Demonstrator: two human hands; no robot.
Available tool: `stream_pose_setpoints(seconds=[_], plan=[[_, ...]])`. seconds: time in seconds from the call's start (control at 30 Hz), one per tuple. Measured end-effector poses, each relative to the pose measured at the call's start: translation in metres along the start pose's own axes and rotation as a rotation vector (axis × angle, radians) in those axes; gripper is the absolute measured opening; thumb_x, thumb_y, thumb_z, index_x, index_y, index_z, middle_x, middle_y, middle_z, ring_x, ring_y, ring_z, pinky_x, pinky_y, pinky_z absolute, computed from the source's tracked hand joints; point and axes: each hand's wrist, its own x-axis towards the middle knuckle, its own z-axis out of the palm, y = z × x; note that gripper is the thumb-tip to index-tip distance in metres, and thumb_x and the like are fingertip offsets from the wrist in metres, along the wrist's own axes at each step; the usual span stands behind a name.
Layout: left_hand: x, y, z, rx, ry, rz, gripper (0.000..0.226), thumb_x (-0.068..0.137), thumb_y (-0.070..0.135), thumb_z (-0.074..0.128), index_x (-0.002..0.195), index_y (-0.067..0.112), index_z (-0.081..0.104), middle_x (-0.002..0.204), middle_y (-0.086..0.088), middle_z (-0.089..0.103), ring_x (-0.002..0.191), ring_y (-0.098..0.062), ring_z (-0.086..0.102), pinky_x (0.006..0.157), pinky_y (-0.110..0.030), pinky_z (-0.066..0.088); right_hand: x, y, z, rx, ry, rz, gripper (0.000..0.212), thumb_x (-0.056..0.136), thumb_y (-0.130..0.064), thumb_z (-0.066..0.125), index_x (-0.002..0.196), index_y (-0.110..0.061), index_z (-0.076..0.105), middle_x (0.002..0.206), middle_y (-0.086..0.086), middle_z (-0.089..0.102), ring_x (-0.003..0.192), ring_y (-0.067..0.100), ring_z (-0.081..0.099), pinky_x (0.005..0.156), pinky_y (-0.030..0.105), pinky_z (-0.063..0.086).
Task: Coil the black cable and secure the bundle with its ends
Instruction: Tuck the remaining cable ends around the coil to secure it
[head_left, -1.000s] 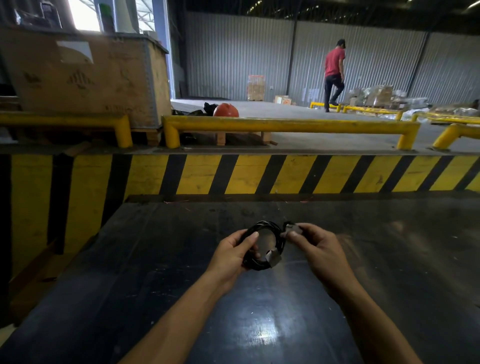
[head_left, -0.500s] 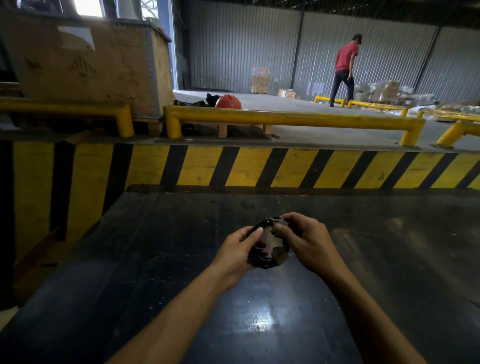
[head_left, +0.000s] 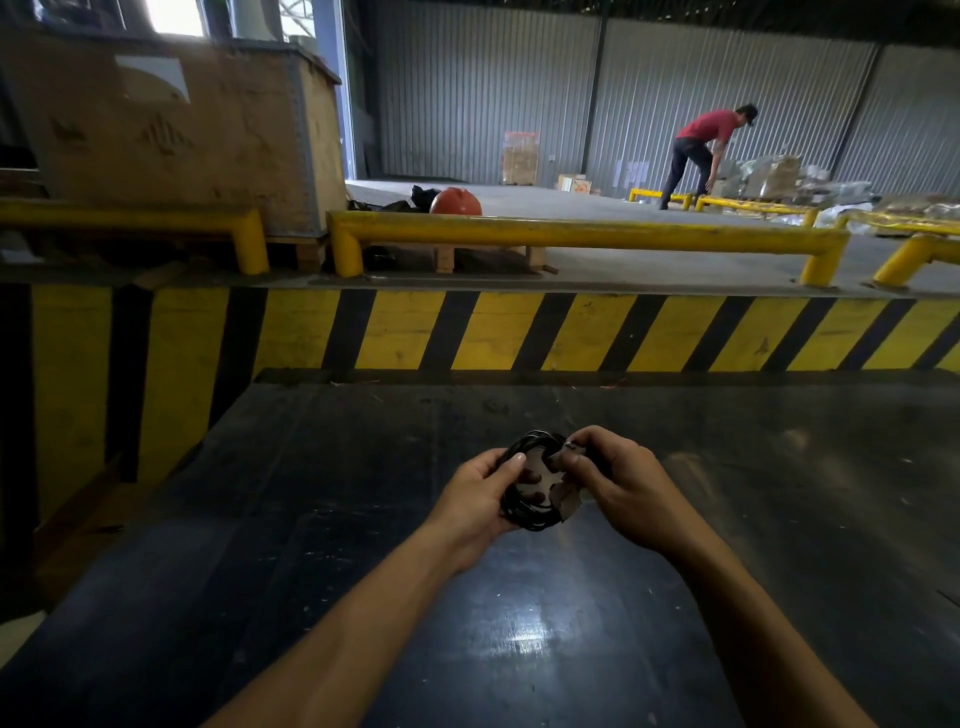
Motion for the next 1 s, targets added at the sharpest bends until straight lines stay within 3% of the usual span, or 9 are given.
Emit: stream_pose_setpoints(seconds=[0.27,0.37,0.63,0.83,1.0], plan=[[-0.005,0.003,0.004,0.052,-0.001,0.028,0.028,0.095,0.019,0.051,0.119,0.008,0.058,0.118,-0.022,0.064,0.110,-0.034,0.062,0.085,-0.045,0.055,-0.002,-0.007,-0.006,-0.103,-0.073,-0.030,0.006,0.093,-0.022,0.052,0.091,-0.026,0.056,0.078,-0.010,0.061,0.073,0.001,0.060,0.061,0.018,0.047],[-0.009,0.003,0.007,0.050,-0.032,0.044,0.027,0.095,0.017,0.050,0.119,0.009,0.059,0.117,-0.021,0.065,0.109,-0.033,0.063,0.083,-0.043,0.057,0.000,-0.007,-0.002,-0.166,-0.020,-0.054,0.009,0.092,-0.020,0.054,0.099,-0.019,0.060,0.084,-0.008,0.062,0.078,0.008,0.062,0.064,0.020,0.051],[-0.017,0.006,0.006,0.080,-0.090,0.084,0.026,0.095,0.015,0.049,0.117,0.011,0.061,0.119,-0.019,0.065,0.104,-0.030,0.065,0.083,-0.042,0.056,0.000,-0.003,0.010,-0.288,0.151,-0.186,0.019,0.085,-0.015,0.065,0.103,-0.013,0.071,0.101,0.004,0.071,0.085,0.009,0.064,0.071,0.009,0.047],[-0.023,0.015,-0.004,0.072,-0.223,0.062,0.030,0.094,0.012,0.049,0.123,0.008,0.058,0.111,-0.010,0.067,0.093,-0.024,0.067,0.082,-0.039,0.056,-0.005,-0.005,0.013,-0.287,0.210,-0.219,0.020,0.080,-0.010,0.069,0.100,-0.011,0.072,0.098,-0.001,0.060,0.085,0.011,0.060,0.072,0.013,0.049],[-0.024,0.018,-0.008,0.036,-0.258,0.038,0.036,0.090,0.004,0.053,0.125,0.013,0.056,0.112,-0.009,0.065,0.094,-0.024,0.066,0.081,-0.037,0.056,-0.007,-0.008,0.009,-0.256,0.182,-0.250,0.020,0.080,-0.008,0.070,0.099,-0.012,0.073,0.095,-0.007,0.058,0.082,0.005,0.059,0.068,0.005,0.047]])
